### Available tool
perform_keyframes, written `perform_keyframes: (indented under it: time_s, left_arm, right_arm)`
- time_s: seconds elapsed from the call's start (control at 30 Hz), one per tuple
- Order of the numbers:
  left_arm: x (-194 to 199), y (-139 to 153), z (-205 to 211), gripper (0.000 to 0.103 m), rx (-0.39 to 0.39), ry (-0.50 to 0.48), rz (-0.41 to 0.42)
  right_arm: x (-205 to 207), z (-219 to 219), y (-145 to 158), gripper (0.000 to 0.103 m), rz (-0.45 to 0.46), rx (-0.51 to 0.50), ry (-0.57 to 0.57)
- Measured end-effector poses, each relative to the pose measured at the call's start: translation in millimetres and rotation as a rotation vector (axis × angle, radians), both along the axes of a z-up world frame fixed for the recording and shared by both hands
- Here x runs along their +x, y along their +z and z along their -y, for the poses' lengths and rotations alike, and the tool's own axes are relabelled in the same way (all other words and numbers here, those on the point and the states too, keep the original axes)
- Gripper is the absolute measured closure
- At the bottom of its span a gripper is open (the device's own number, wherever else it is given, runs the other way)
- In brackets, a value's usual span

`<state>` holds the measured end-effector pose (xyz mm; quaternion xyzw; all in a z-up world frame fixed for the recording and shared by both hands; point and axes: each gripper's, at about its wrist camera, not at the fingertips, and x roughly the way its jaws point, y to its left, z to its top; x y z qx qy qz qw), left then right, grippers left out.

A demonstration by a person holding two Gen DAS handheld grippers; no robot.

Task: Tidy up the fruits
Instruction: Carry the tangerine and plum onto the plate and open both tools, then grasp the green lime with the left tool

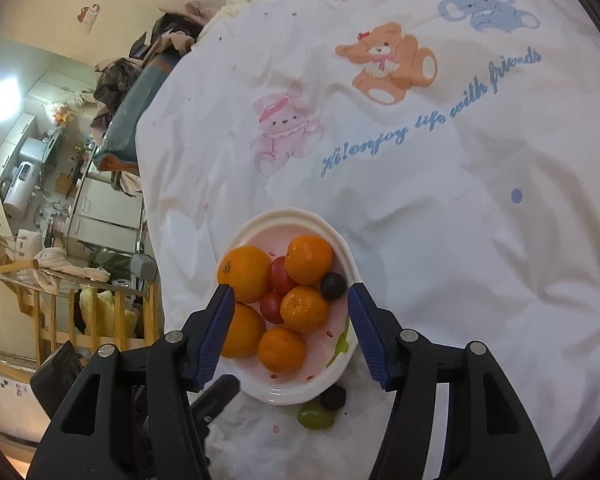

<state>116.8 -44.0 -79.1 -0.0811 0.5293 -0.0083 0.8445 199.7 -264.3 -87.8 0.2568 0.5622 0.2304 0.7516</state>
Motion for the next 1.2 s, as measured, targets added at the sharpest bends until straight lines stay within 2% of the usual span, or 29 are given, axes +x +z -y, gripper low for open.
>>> perform_keyframes:
  time_s: [0.27,0.4,0.57,0.7,0.83,1.1,1.2]
  left_arm:
    - [-9.3,19.1,-9.5,0.02,0.025,0.014,0.042]
    - [-16.3,21.1,-11.8,0.02,0.006,0.029,0.042]
    - [-27.3,20.1,-4.0,0.02,0.011,-0.003,0.038]
    - [-34.7,13.0,10.1,0.02,0.011,-0.041,0.005]
    - [-43.6,1.5,30.4,0.02,0.024,-0.099,-0.031]
    - [-55.3,-23.3,52.4,0.02,0.064,-0.16,-0.097]
    - [-54.3,-34.4,52.8,0.021,0.059,-0.15,-0.136]
  right_arm:
    - [-16.7,10.0,10.4,0.041,0.016,0.005,-0.018]
    - [-28.3,12.0,17.0,0.041,0.023,-0.006,-0.021]
    - [-43.0,17.7,24.4,0.041,0.029,-0.043,-0.025]
    - [-59.1,34.8,23.0,0.041,-0.016,-0.07,-0.082]
    - [-75.1,59.6,21.9,0.023,-0.037,-0.06,-0.193]
    - [-72.3,74.9,6.3,0.022,-0.123,0.027,-0.255]
    - [-71.6,74.4,4.3,0.023,-0.132,0.004,-0.255]
